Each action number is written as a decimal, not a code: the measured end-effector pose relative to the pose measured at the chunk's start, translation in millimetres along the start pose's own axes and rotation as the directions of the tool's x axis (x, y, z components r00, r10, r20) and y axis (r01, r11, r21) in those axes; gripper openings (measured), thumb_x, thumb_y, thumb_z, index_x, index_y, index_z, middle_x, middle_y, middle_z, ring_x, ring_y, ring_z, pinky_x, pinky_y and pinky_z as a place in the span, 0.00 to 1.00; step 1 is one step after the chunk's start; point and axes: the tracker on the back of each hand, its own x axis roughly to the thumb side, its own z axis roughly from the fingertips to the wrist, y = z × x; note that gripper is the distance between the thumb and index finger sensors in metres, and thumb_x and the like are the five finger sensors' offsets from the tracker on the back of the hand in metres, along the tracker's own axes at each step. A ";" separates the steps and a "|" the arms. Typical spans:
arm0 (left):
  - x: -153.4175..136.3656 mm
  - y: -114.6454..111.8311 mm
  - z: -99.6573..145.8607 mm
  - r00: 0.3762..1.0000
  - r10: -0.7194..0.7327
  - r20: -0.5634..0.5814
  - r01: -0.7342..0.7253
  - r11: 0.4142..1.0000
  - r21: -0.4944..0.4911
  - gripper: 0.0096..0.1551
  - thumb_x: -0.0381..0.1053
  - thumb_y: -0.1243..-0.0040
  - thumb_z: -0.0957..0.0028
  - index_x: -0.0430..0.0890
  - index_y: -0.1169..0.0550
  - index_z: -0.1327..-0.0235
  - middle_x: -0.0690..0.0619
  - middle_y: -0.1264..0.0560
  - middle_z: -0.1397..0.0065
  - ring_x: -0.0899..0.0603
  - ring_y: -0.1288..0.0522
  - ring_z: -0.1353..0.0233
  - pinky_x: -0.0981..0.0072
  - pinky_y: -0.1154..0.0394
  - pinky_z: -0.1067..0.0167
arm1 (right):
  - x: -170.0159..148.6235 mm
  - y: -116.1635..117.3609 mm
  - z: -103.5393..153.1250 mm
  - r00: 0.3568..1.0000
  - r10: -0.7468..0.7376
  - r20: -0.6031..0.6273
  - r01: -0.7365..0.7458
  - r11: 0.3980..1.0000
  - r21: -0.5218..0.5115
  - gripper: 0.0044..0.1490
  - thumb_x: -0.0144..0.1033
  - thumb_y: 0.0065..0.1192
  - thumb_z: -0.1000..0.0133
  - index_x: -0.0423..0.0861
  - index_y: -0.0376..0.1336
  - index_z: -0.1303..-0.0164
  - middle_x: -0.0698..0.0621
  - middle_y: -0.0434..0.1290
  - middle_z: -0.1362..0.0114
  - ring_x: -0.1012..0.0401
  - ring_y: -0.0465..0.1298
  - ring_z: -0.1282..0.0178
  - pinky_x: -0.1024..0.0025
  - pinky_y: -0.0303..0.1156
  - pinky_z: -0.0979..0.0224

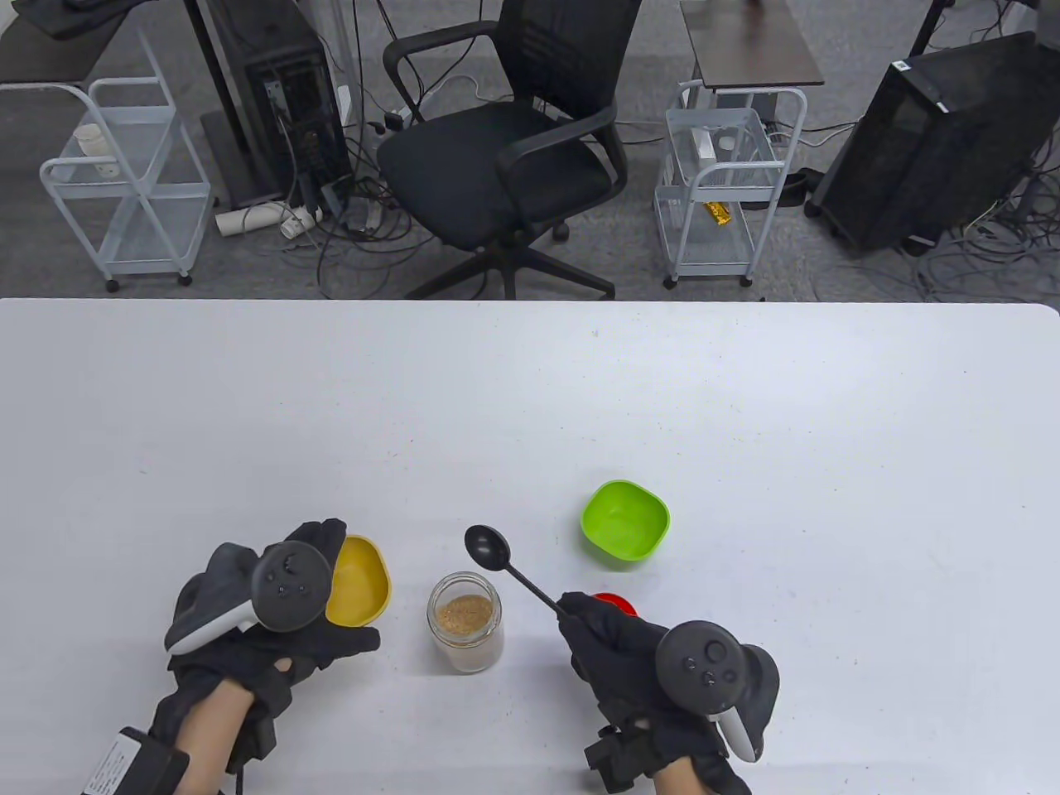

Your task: Scoop brown sugar granules from jar into dishes

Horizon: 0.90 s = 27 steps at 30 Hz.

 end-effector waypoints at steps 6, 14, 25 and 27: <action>-3.5 -27.6 11.7 0.998 0.013 -0.055 -0.006 0.992 0.125 0.75 0.71 0.28 0.48 0.31 0.55 0.13 0.28 0.52 0.12 0.22 0.44 0.17 0.38 0.34 0.21 | -1.1 1.8 -1.8 1.000 0.004 -0.005 -0.004 1.000 0.014 0.24 0.51 0.66 0.43 0.53 0.75 0.41 0.61 0.87 0.65 0.64 0.85 0.79 0.63 0.86 0.59; -8.8 -45.6 19.0 0.999 0.018 -0.046 -0.011 0.989 0.150 0.75 0.71 0.28 0.49 0.31 0.55 0.13 0.28 0.52 0.12 0.23 0.44 0.17 0.39 0.33 0.21 | -2.5 3.5 -2.2 1.000 0.022 -0.012 -0.022 1.000 0.019 0.24 0.51 0.66 0.43 0.53 0.75 0.41 0.61 0.87 0.65 0.64 0.85 0.79 0.63 0.86 0.59; -14.0 -56.3 11.3 0.997 0.070 -0.017 -0.068 0.994 0.083 0.75 0.71 0.29 0.49 0.31 0.56 0.14 0.28 0.53 0.12 0.23 0.44 0.17 0.39 0.34 0.21 | -2.0 5.3 -0.9 0.997 0.070 -0.013 -0.070 0.997 0.024 0.24 0.51 0.66 0.43 0.53 0.75 0.41 0.60 0.87 0.65 0.64 0.85 0.79 0.63 0.86 0.58; -15.1 -56.9 10.5 0.997 0.076 -0.018 -0.075 0.994 0.077 0.74 0.71 0.29 0.48 0.31 0.56 0.14 0.28 0.53 0.12 0.22 0.45 0.17 0.39 0.34 0.21 | -1.8 5.6 -0.7 0.997 0.074 -0.011 -0.074 0.997 0.024 0.24 0.51 0.67 0.43 0.54 0.75 0.41 0.60 0.87 0.65 0.64 0.85 0.79 0.63 0.86 0.58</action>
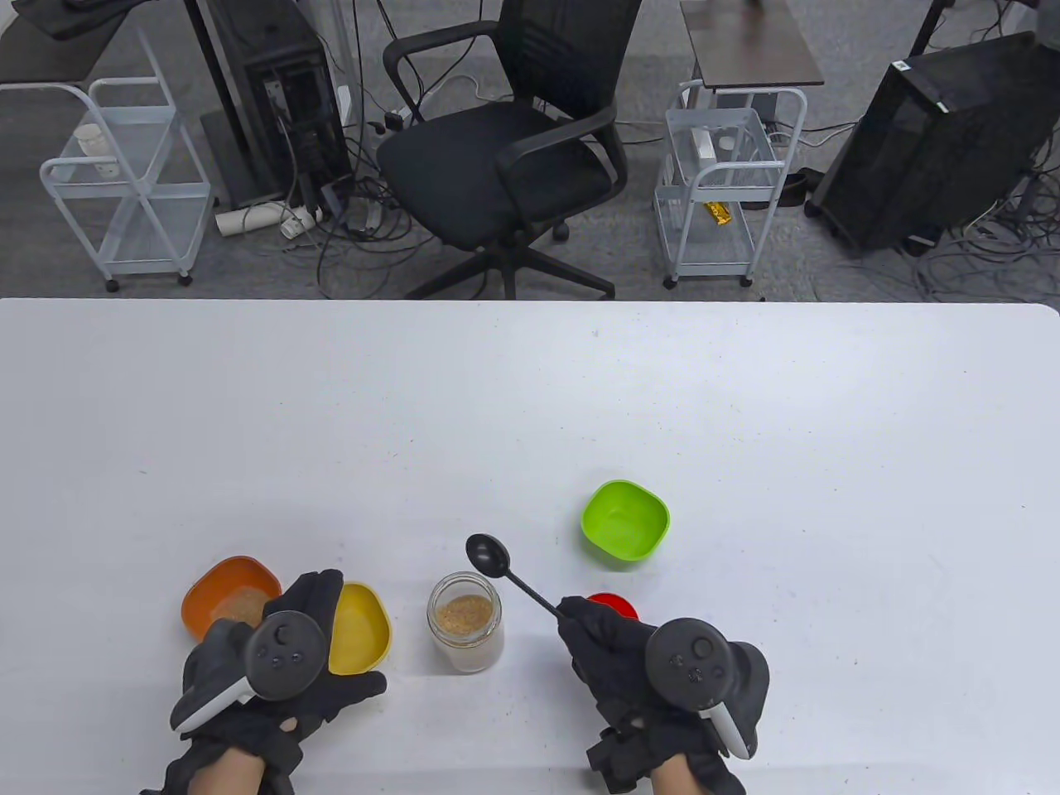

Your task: Scoop brown sugar granules from jar into dishes

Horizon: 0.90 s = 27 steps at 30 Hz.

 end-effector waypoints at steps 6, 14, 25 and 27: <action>1.1 0.5 0.0 1.000 -0.002 0.014 0.002 1.000 0.011 0.75 0.71 0.29 0.48 0.32 0.57 0.14 0.29 0.54 0.12 0.23 0.45 0.17 0.39 0.35 0.21 | 3.2 1.8 1.6 1.000 0.017 0.025 -0.017 1.000 0.002 0.24 0.51 0.66 0.43 0.54 0.75 0.41 0.61 0.87 0.65 0.64 0.85 0.79 0.63 0.86 0.58; 1.3 -0.7 -2.7 1.000 -0.001 0.018 0.001 1.000 -0.006 0.74 0.71 0.29 0.48 0.31 0.57 0.14 0.28 0.54 0.12 0.23 0.45 0.17 0.38 0.36 0.21 | 21.9 -15.4 2.2 0.992 0.098 0.082 -0.096 0.995 -0.031 0.24 0.50 0.67 0.43 0.53 0.76 0.42 0.60 0.87 0.66 0.62 0.85 0.79 0.62 0.86 0.58; 4.0 -2.4 -4.2 0.999 -0.006 0.032 0.007 1.000 -0.021 0.75 0.71 0.29 0.48 0.31 0.57 0.14 0.28 0.54 0.12 0.22 0.45 0.18 0.41 0.33 0.21 | 110.4 -30.8 -8.8 0.779 0.572 0.256 -0.609 0.787 0.096 0.23 0.50 0.69 0.44 0.52 0.77 0.43 0.59 0.87 0.67 0.62 0.84 0.80 0.61 0.85 0.58; 4.3 -2.9 -4.2 0.999 -0.007 0.031 0.008 1.000 -0.024 0.74 0.70 0.29 0.48 0.31 0.57 0.14 0.28 0.55 0.12 0.23 0.46 0.18 0.40 0.34 0.21 | 124.7 -25.3 -13.4 0.729 0.625 0.282 -0.673 0.729 0.125 0.23 0.50 0.69 0.44 0.53 0.77 0.43 0.59 0.87 0.67 0.62 0.84 0.79 0.61 0.85 0.58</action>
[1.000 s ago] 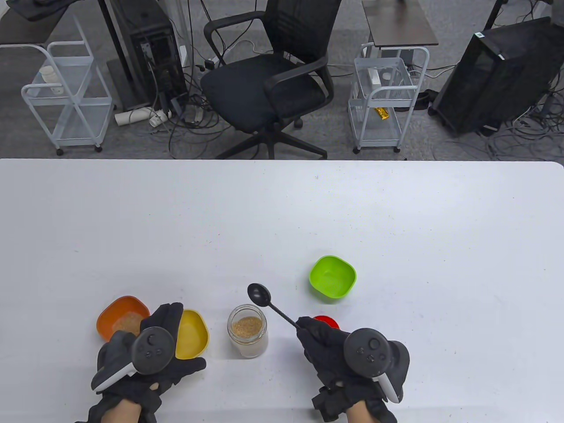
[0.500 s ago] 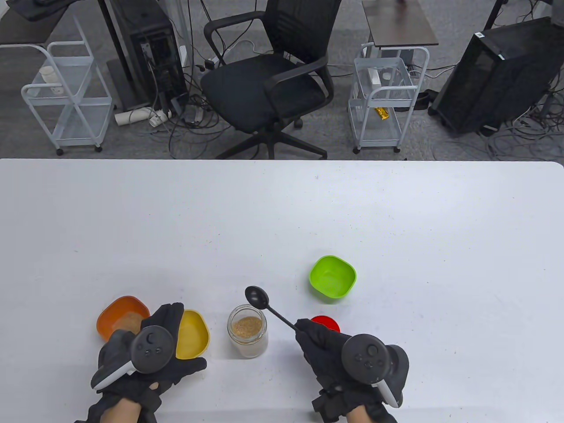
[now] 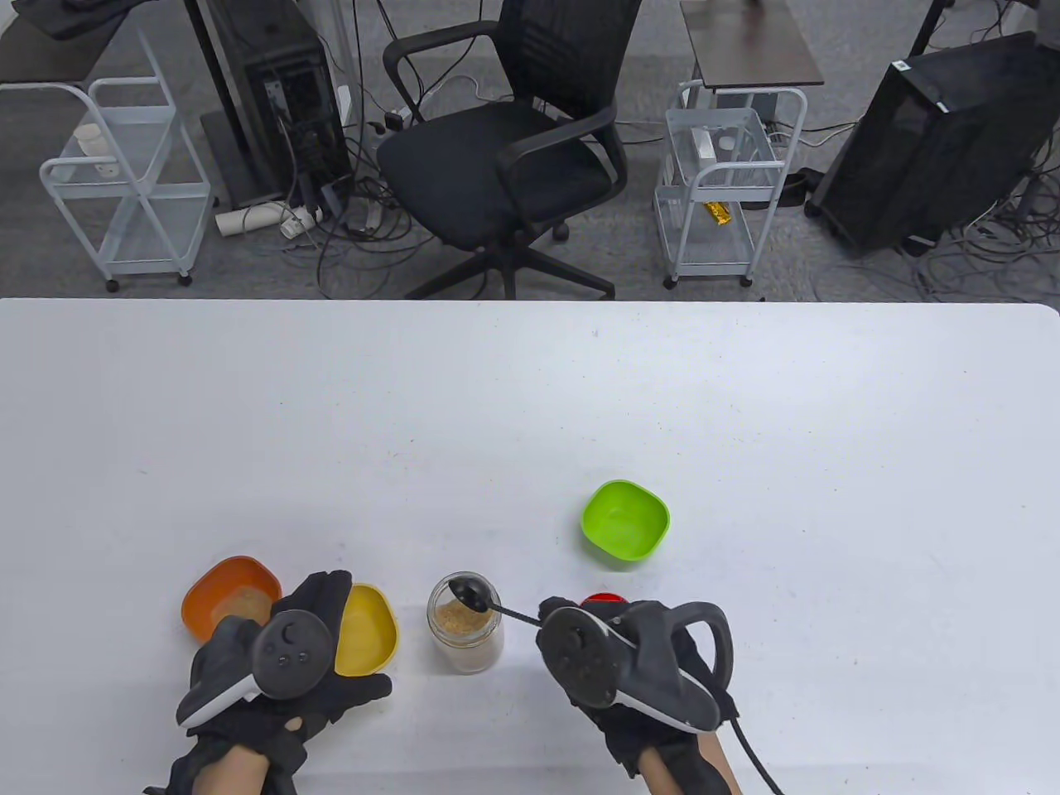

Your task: Scoop brown sugar granules from jar into dishes

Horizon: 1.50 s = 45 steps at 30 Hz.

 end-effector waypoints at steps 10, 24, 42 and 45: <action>2.0 -1.8 -2.2 1.000 -0.018 0.003 0.018 1.000 -0.023 0.75 0.71 0.30 0.47 0.31 0.58 0.14 0.27 0.55 0.13 0.22 0.46 0.18 0.40 0.35 0.21 | 51.2 -3.3 -36.0 0.943 0.326 0.063 -0.332 0.930 0.155 0.23 0.50 0.69 0.44 0.53 0.77 0.43 0.59 0.87 0.67 0.62 0.84 0.79 0.61 0.85 0.57; 5.0 -2.7 -4.0 0.999 -0.040 0.005 0.040 0.998 -0.045 0.75 0.71 0.30 0.47 0.30 0.58 0.15 0.27 0.56 0.13 0.22 0.46 0.18 0.40 0.34 0.21 | 71.1 8.3 -65.0 0.907 0.410 0.093 -0.418 0.860 0.291 0.23 0.49 0.68 0.44 0.53 0.76 0.42 0.60 0.86 0.68 0.62 0.84 0.79 0.61 0.85 0.57; 6.4 -3.6 -5.6 0.999 -0.042 0.003 0.042 0.997 -0.067 0.75 0.71 0.31 0.47 0.29 0.58 0.15 0.27 0.55 0.13 0.22 0.46 0.19 0.40 0.34 0.21 | 15.9 22.5 -79.4 0.985 -0.128 -0.115 0.168 0.858 0.486 0.25 0.48 0.66 0.42 0.48 0.76 0.42 0.61 0.85 0.70 0.63 0.83 0.80 0.61 0.85 0.58; 6.6 -3.7 -5.7 0.999 -0.042 0.002 0.043 0.997 -0.069 0.75 0.71 0.31 0.47 0.29 0.58 0.15 0.26 0.56 0.13 0.22 0.46 0.19 0.40 0.35 0.21 | 4.9 24.6 -77.0 0.966 -0.206 -0.154 0.255 0.835 0.487 0.25 0.48 0.66 0.42 0.47 0.76 0.42 0.61 0.85 0.70 0.63 0.83 0.81 0.61 0.85 0.59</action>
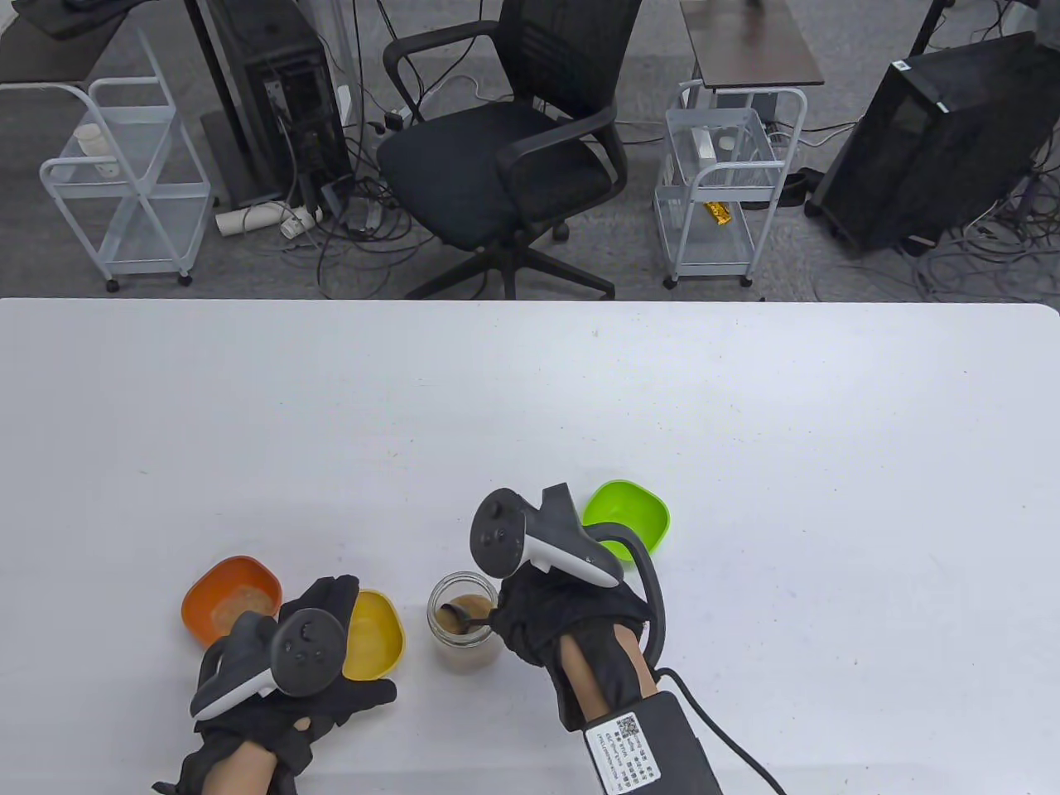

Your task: Scoop brown sugar granules from jar into dishes

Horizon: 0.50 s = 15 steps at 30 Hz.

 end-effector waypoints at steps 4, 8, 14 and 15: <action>-0.1 -0.1 -0.1 1.000 0.004 0.005 -0.004 1.000 0.002 0.75 0.71 0.31 0.47 0.29 0.58 0.15 0.27 0.56 0.13 0.22 0.46 0.19 0.40 0.35 0.21 | -10.9 1.6 1.1 0.997 -0.072 -0.010 0.072 0.997 0.015 0.25 0.48 0.66 0.42 0.47 0.76 0.41 0.61 0.85 0.70 0.63 0.84 0.81 0.61 0.85 0.59; -0.1 -0.4 -0.4 1.000 0.005 0.006 -0.005 1.000 -0.001 0.75 0.71 0.31 0.47 0.29 0.58 0.15 0.27 0.56 0.13 0.22 0.46 0.18 0.40 0.35 0.21 | -17.6 1.2 4.6 0.994 -0.104 -0.018 0.104 0.994 0.015 0.25 0.48 0.65 0.42 0.48 0.76 0.41 0.61 0.85 0.70 0.63 0.84 0.80 0.61 0.85 0.59; -0.3 -0.4 -0.6 1.000 0.006 0.006 -0.006 1.000 -0.002 0.75 0.71 0.31 0.47 0.29 0.59 0.15 0.26 0.56 0.13 0.22 0.46 0.18 0.39 0.35 0.21 | -25.6 -1.9 10.2 0.990 -0.138 -0.018 0.138 0.990 0.000 0.25 0.48 0.65 0.41 0.48 0.76 0.41 0.61 0.85 0.70 0.63 0.84 0.80 0.61 0.85 0.59; -0.3 -0.4 -0.6 1.000 0.007 0.006 -0.007 1.000 -0.002 0.75 0.71 0.31 0.47 0.29 0.59 0.15 0.26 0.56 0.13 0.22 0.46 0.19 0.39 0.35 0.21 | -27.3 -2.5 11.6 0.990 -0.143 -0.017 0.143 0.990 -0.003 0.25 0.48 0.65 0.41 0.48 0.76 0.41 0.61 0.85 0.70 0.63 0.84 0.80 0.61 0.85 0.59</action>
